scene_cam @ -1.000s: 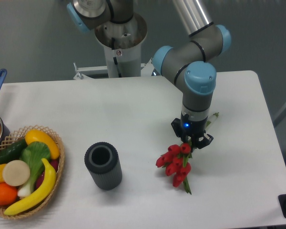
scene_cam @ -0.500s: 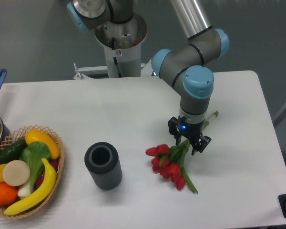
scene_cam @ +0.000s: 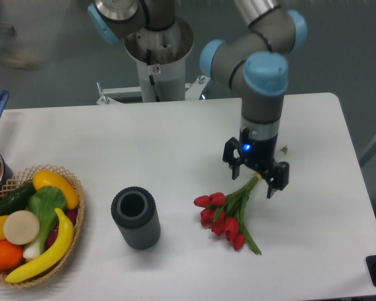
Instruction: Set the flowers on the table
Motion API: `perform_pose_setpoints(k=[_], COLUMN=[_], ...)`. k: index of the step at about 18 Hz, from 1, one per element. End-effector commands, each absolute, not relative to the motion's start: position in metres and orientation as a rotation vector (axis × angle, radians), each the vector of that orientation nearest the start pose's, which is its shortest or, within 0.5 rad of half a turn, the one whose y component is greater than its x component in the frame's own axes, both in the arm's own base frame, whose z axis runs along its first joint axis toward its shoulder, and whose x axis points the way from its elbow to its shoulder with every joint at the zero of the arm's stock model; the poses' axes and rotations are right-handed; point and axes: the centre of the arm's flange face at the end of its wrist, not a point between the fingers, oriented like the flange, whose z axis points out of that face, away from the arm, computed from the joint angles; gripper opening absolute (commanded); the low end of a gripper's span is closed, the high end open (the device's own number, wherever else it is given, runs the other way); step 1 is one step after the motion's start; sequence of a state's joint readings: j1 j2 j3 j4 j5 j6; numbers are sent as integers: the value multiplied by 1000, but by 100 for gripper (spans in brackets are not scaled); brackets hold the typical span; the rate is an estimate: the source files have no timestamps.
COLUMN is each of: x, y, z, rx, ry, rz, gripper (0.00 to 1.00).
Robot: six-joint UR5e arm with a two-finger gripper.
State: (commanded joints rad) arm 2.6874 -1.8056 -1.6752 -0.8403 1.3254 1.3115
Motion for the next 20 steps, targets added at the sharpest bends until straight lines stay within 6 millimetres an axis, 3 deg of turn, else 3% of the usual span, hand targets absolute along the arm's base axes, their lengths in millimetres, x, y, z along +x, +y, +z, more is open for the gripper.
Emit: perform_pose_setpoints(k=[1,4,8,14,17,20], x=[-474,-485,-495,-515,-518,-516], y=[393,388,364,284,262,257], z=[409,439,465,473,475,476], rx=[-2741,-2779,-2810,-2746,-2726,-2721], ry=[309,281,430,697,789,811], rz=[391,307,229,156,156,152], gripper=[100,100,100,100,100,100])
